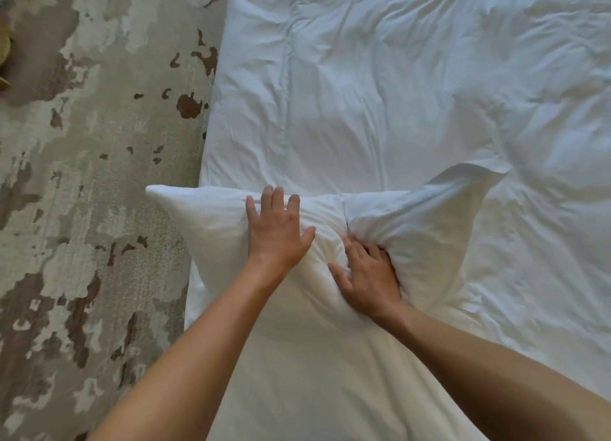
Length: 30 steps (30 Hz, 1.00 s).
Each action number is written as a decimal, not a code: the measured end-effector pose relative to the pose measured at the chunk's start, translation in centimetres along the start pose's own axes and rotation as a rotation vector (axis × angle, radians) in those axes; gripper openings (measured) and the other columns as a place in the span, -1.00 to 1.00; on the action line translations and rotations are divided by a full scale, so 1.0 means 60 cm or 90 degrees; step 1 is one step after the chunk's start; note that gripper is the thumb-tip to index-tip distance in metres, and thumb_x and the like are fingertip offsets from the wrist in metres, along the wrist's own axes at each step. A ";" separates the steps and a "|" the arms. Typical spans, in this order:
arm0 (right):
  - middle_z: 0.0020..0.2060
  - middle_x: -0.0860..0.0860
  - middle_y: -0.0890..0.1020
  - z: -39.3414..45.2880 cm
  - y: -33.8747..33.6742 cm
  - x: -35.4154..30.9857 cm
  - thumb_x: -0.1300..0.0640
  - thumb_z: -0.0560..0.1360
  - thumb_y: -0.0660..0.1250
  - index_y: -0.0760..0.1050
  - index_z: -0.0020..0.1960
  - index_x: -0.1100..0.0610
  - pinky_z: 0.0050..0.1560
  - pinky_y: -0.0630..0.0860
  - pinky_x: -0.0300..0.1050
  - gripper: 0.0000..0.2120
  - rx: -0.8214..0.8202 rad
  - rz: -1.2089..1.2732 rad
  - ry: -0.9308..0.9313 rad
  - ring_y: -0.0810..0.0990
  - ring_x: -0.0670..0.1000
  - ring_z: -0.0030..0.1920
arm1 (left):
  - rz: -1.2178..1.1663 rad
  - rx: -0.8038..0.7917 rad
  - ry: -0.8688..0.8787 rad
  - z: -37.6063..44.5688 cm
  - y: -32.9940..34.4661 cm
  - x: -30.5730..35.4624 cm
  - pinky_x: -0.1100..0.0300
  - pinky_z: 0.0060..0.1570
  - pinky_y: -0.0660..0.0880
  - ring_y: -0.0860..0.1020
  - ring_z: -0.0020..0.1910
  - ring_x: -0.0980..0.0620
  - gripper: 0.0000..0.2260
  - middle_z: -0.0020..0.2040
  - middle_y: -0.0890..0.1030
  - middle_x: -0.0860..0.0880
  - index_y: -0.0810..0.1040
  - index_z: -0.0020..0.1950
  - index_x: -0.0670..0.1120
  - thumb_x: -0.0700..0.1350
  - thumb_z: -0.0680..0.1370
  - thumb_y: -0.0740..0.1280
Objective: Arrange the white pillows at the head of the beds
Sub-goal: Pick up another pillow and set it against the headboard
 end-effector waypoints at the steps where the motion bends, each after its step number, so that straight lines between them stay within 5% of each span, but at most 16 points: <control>1: 0.59 -0.04 0.40 -0.027 0.000 -0.001 -0.35 0.62 0.09 0.22 0.65 -0.03 0.52 0.30 0.11 -0.31 -0.005 0.003 -0.005 0.38 0.09 0.49 | 0.021 -0.045 0.013 -0.003 -0.001 -0.003 -0.28 0.53 0.07 0.17 0.60 -0.19 -0.32 0.55 0.32 -0.18 0.34 0.52 -0.02 0.34 0.52 0.24; 3: 0.62 -0.06 0.34 -0.082 -0.001 -0.003 -0.37 0.60 0.10 0.18 0.65 -0.05 0.54 0.28 0.09 -0.28 -0.015 0.004 -0.011 0.32 0.06 0.53 | 0.022 -0.148 0.007 -0.019 0.006 -0.013 -0.31 0.53 -0.02 0.12 0.62 -0.19 -0.22 0.59 0.28 -0.17 0.27 0.58 0.03 0.45 0.48 0.18; 6: 0.65 -0.04 0.26 -0.158 -0.003 -0.014 -0.38 0.54 0.15 0.15 0.65 -0.03 0.56 0.26 0.07 -0.22 -0.059 -0.007 -0.012 0.29 0.06 0.57 | -0.025 -0.239 -0.043 -0.085 0.019 -0.022 -0.22 0.42 0.24 0.37 0.45 -0.15 -0.17 0.45 0.44 -0.10 0.34 0.52 0.08 0.56 0.40 0.11; 9: 0.66 -0.04 0.21 -0.204 -0.023 -0.025 -0.32 0.50 0.21 0.10 0.65 -0.04 0.53 0.36 0.09 -0.19 -0.092 -0.006 -0.018 0.31 0.09 0.58 | -0.039 -0.139 -0.069 -0.181 0.029 -0.021 -0.17 0.42 0.26 0.42 0.39 -0.11 -0.22 0.38 0.49 -0.07 0.37 0.51 0.07 0.54 0.45 0.08; 14: 0.70 0.02 0.10 -0.252 -0.076 -0.011 -0.06 0.50 0.40 0.12 0.68 0.00 0.05 0.70 0.05 -0.16 0.021 -0.029 -0.069 0.59 0.15 0.33 | -0.072 0.004 -0.050 -0.304 0.036 -0.031 -0.19 0.48 0.27 0.39 0.48 -0.18 -0.36 0.44 0.47 -0.18 0.43 0.50 -0.05 0.34 0.56 0.24; 17: 0.68 0.15 0.16 -0.274 -0.099 0.013 0.07 0.44 0.47 0.20 0.67 0.09 0.08 0.68 0.12 -0.13 0.059 -0.088 -0.068 0.59 0.22 0.31 | -0.094 0.047 -0.029 -0.343 0.029 -0.027 -0.18 0.43 0.35 0.42 0.43 -0.22 -0.45 0.41 0.48 -0.20 0.46 0.47 -0.08 0.17 0.57 0.36; 22: 0.28 0.11 0.53 -0.298 -0.140 0.026 0.06 0.45 0.45 0.36 0.53 0.12 0.16 0.53 0.16 -0.32 0.096 -0.173 -0.003 0.58 0.22 0.20 | -0.068 0.056 -0.011 -0.384 0.014 -0.038 -0.08 0.16 0.47 0.52 0.18 -0.20 -0.51 0.18 0.56 -0.16 0.53 0.36 -0.11 0.08 0.50 0.46; 28: -0.08 0.09 0.56 -0.306 -0.187 0.025 0.05 0.57 0.34 0.60 0.08 0.11 -0.06 0.48 0.05 -0.84 0.082 -0.150 0.073 0.59 0.23 -0.17 | -0.047 -0.032 -0.001 -0.381 -0.005 -0.063 -0.02 0.01 0.39 0.53 0.04 -0.13 -0.76 0.02 0.60 -0.07 0.52 0.13 -0.07 0.07 0.59 0.31; 30: -0.08 0.06 0.53 -0.311 -0.193 0.026 0.00 0.61 0.32 0.60 -0.02 0.10 -0.13 0.51 0.01 -0.82 0.056 -0.092 0.098 0.60 0.20 -0.17 | -0.078 -0.049 0.002 -0.386 -0.006 -0.066 -0.01 0.01 0.39 0.53 0.02 -0.12 -0.82 0.01 0.60 -0.06 0.51 0.09 -0.06 0.03 0.61 0.27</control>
Point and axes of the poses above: each hand's wrist, its own z-axis towards the middle knuckle, its own y-axis out of the palm, x = y × z, the point moved 2 cm from there along z, towards the middle knuckle
